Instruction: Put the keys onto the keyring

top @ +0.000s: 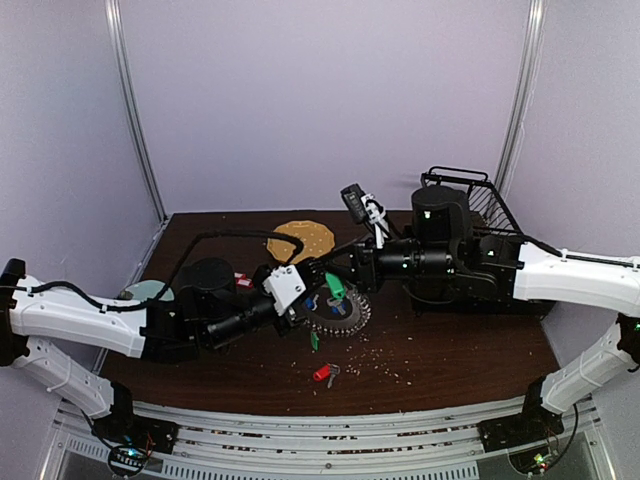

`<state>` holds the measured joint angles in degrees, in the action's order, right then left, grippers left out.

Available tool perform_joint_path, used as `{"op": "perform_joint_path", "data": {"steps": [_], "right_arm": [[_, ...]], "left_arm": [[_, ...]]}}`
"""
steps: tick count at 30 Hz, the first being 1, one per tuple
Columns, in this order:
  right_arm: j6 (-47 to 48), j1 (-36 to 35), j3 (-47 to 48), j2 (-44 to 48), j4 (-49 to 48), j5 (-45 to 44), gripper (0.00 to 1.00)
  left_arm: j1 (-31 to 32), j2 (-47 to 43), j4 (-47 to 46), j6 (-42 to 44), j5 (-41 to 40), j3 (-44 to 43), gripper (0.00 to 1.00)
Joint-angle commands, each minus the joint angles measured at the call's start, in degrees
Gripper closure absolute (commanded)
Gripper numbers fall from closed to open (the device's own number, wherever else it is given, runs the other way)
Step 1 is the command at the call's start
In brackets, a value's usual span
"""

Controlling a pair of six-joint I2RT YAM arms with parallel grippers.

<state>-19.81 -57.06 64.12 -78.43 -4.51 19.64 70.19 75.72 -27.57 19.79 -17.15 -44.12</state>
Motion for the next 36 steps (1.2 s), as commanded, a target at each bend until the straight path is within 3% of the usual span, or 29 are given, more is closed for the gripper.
{"op": "perform_joint_path", "data": {"steps": [1,23,29,36], "right_arm": [[-0.8,-0.1,-0.5,1.1,-0.6,1.1,1.00],[-0.9,-0.1,-0.2,2.1,-2.8,4.2,1.00],[-1.4,-0.1,-0.5,1.9,-3.2,4.7,1.00],[-1.9,-0.6,0.0,1.2,-3.5,3.7,1.00]], "left_arm": [[-0.4,0.1,-10.0,-1.3,-3.6,0.0,1.00],[-0.4,0.0,-13.1,1.5,-6.8,2.0,0.86],[-0.4,1.0,-14.4,1.6,-5.4,2.1,1.00],[-0.4,1.1,-17.8,1.9,-5.5,3.8,1.00]]}}
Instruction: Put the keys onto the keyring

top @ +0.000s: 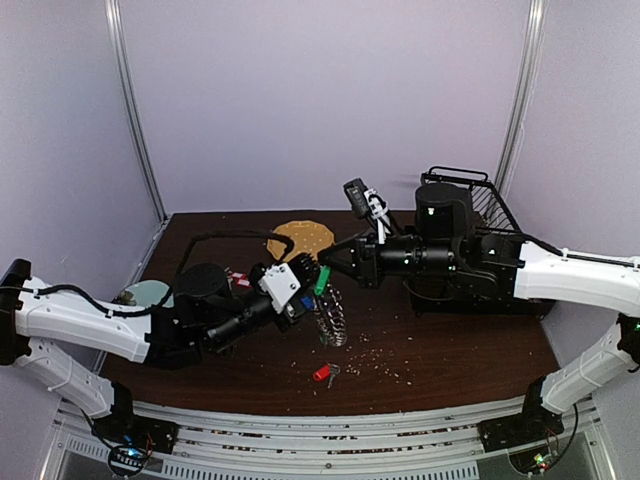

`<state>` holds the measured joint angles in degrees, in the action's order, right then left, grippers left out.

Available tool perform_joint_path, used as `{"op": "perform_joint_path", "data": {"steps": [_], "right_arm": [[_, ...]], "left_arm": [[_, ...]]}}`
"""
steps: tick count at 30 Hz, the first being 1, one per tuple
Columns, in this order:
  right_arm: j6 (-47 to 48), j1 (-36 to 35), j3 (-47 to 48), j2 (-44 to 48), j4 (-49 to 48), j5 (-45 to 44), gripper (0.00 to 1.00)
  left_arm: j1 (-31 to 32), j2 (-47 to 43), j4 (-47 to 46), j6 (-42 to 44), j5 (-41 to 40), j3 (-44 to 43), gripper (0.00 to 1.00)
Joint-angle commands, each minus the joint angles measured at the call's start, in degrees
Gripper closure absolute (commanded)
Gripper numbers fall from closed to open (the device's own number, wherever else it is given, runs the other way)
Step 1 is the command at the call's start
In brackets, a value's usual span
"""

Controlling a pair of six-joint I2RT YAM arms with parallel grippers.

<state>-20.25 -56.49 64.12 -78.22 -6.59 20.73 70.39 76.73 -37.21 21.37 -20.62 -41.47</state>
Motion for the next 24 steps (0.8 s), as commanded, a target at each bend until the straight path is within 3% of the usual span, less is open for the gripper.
{"op": "perform_joint_path", "data": {"steps": [1,6,8,17,21,24], "right_arm": [[-1.3,-1.4,0.1,0.8,-1.1,2.1,1.00],[1.0,-3.7,2.5,-0.3,1.3,-0.5,0.98],[1.8,-4.1,3.4,-0.3,1.3,1.0,0.87],[6.6,-4.9,7.5,-0.6,0.1,11.9,0.57],[7.1,-1.2,6.9,2.6,0.2,13.0,0.55],[5.5,3.6,4.2,5.1,0.8,7.5,0.56]], "left_arm": [[-0.7,0.1,-9.5,0.3,-2.5,1.7,1.00],[-3.3,-0.3,-16.6,-3.2,-0.5,4.0,1.00],[-4.7,-0.8,-19.4,-4.2,2.1,5.2,1.00],[-7.0,-0.3,-28.8,-4.9,8.6,8.1,1.00],[-7.2,-1.5,-31.0,-4.2,10.7,9.4,1.00],[-7.2,-2.9,-31.9,-2.6,13.3,10.0,1.00]]}}
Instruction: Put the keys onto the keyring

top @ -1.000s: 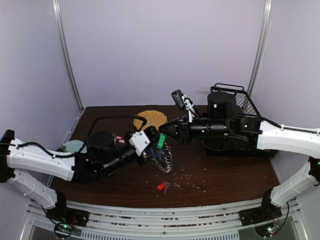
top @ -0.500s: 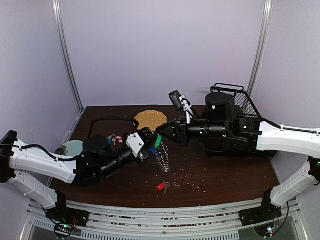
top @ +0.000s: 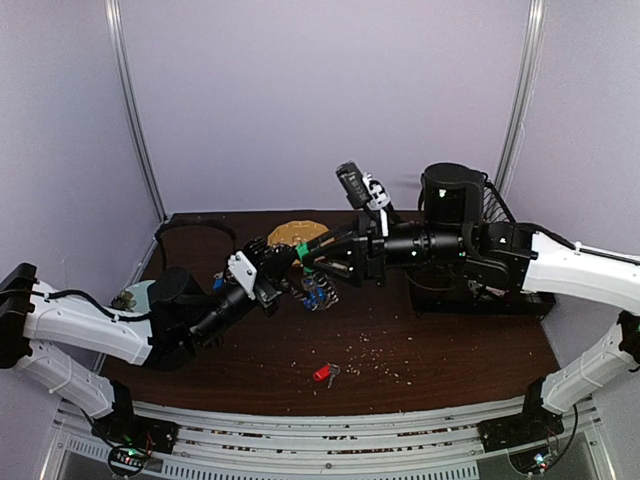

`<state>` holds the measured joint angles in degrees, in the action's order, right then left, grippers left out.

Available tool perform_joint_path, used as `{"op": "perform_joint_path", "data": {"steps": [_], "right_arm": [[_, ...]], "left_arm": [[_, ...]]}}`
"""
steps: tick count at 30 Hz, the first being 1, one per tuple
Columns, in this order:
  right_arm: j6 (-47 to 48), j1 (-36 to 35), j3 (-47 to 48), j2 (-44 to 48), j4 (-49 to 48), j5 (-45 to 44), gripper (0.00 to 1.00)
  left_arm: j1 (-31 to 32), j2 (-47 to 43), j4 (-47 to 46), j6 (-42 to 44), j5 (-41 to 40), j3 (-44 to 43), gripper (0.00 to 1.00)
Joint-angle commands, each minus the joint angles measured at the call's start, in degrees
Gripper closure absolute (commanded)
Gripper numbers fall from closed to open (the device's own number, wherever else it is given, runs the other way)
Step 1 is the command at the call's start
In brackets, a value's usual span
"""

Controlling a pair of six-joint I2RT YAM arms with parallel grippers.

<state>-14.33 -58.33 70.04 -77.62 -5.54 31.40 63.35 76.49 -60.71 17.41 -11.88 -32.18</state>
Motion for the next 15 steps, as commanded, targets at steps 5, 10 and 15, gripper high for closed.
{"op": "perform_joint_path", "data": {"steps": [5,10,15], "right_arm": [[0.7,6.1,-0.8,2.0,2.2,-4.9,0.55],[1.5,6.0,1.2,-2.1,-1.9,7.1,0.50],[4.0,5.6,3.4,-4.4,-2.4,8.1,0.57]], "left_arm": [[-0.1,-3.5,-10.1,4.4,6.2,1.1,1.00],[-0.2,-3.3,-10.5,7.2,8.3,0.7,1.00],[-0.2,-3.9,-10.9,8.3,9.2,1.0,1.00]]}}
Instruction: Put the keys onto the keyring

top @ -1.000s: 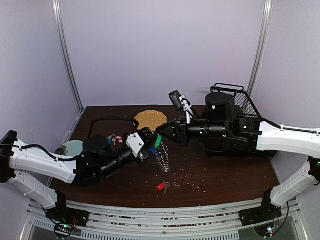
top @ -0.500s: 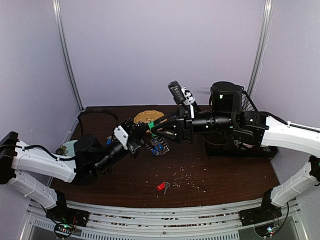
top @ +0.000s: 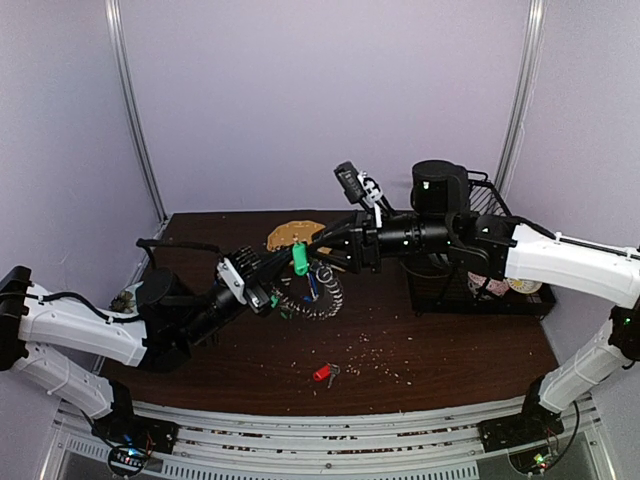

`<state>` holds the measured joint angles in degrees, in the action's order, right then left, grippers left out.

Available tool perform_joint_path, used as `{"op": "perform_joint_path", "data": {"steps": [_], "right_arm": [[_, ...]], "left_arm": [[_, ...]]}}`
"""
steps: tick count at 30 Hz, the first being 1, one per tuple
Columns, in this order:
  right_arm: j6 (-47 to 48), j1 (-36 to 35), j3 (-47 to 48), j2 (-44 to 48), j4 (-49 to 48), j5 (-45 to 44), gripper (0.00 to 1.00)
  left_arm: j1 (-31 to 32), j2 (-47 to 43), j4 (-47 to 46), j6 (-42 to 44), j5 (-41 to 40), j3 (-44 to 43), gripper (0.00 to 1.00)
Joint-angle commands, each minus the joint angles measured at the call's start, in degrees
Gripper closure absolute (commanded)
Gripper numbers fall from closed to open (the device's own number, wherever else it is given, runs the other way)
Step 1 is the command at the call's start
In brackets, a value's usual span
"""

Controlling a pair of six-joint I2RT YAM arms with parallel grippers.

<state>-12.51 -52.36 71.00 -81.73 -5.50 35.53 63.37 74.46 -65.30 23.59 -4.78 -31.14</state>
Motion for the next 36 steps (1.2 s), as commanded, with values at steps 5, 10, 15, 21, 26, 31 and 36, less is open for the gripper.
{"op": "perform_joint_path", "data": {"steps": [5,10,15,21,26,31,36], "right_arm": [[5.9,1.3,5.0,1.4,-0.2,11.1,0.57],[12.9,2.8,3.0,6.5,1.3,11.8,0.64],[17.4,1.0,4.4,6.8,4.3,7.6,0.81],[21.8,-3.9,3.4,8.1,3.1,3.4,0.86],[24.4,-4.7,0.6,10.4,3.0,6.7,0.81],[27.0,-5.1,-1.6,12.6,1.6,4.7,0.76],[28.8,-6.9,-0.7,11.4,1.8,3.3,0.71]], "left_arm": [[-1.7,-4.5,-8.0,-2.8,9.6,1.2,1.00],[-4.2,-5.1,-10.0,-12.0,23.8,0.4,1.00],[-4.3,-2.5,-16.2,-18.2,32.1,-1.8,1.00],[-4.3,1.0,-21.2,-23.4,37.7,-5.0,1.00],[-4.3,3.6,-22.7,-24.6,39.7,-7.6,1.00],[-3.9,3.9,-20.0,-23.1,38.7,-9.0,1.00],[-3.7,4.1,-19.6,-22.5,37.8,-9.1,1.00]]}}
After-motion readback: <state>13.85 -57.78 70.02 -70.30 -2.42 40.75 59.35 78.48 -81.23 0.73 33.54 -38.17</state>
